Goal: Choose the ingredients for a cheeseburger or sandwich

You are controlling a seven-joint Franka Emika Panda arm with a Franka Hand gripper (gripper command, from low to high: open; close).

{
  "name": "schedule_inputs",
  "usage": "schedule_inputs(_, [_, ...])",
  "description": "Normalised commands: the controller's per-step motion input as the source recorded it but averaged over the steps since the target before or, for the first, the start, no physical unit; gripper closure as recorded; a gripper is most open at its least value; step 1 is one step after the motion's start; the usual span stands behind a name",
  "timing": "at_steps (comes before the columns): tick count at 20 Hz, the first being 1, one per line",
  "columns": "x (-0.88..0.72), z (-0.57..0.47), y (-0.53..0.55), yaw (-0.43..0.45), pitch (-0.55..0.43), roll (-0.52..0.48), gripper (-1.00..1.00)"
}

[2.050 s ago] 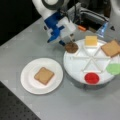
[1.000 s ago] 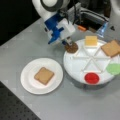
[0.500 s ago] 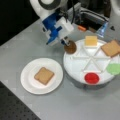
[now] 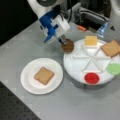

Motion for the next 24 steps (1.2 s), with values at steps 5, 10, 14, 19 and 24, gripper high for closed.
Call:
schedule_inputs(5, [0.26,0.17,-0.34,0.048,0.19,0.129,1.0])
schedule_inputs(10, [0.41,0.09,-0.41,0.039,0.149,0.109,1.0])
schedule_inputs(14, [0.64,-0.02,-0.36,0.136,0.118,0.134,1.0])
schedule_inputs(19, [0.8,0.05,-0.23,0.243,0.112,0.151,1.0])
schedule_inputs(24, [0.8,0.05,-0.11,0.232,0.083,0.165,1.0])
